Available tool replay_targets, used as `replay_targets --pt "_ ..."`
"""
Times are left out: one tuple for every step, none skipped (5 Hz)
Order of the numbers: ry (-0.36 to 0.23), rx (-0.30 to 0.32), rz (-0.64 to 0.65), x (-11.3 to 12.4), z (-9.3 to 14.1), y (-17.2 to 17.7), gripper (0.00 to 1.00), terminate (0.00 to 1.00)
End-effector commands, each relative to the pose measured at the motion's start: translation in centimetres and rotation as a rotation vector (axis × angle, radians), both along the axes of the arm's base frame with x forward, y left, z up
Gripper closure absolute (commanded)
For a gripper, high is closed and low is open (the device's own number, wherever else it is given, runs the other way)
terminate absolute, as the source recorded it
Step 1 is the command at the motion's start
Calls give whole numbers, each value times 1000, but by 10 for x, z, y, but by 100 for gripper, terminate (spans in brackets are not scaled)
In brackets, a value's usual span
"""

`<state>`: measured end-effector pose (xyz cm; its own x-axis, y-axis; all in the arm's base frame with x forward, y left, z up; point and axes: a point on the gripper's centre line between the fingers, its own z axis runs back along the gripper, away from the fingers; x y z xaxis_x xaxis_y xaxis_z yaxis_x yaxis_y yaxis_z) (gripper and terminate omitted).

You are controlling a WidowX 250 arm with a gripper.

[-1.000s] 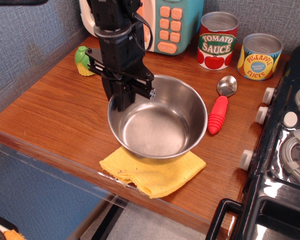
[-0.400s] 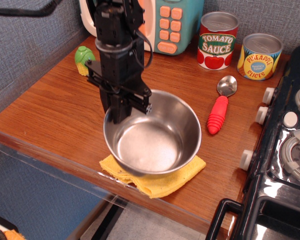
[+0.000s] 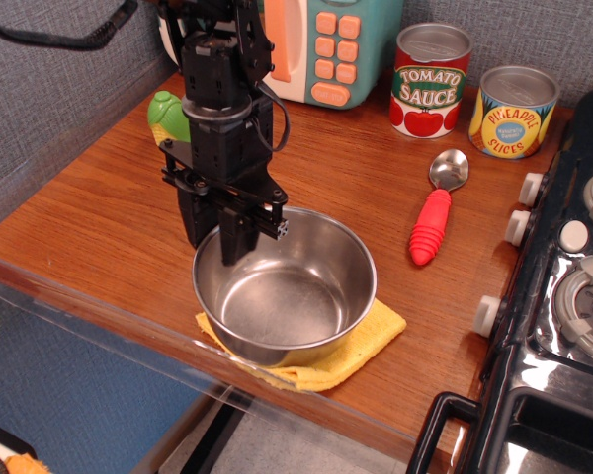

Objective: Put the pot right on top of the napkin.

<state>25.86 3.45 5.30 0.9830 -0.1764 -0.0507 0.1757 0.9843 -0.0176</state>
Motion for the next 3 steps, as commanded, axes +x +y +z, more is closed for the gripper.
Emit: replay_targets --pt "-152 6 -17 22 50 27 0 0" --pt "-260 29 22 31 90 47 0 0" --pt "-285 83 85 37 99 66 0 0"
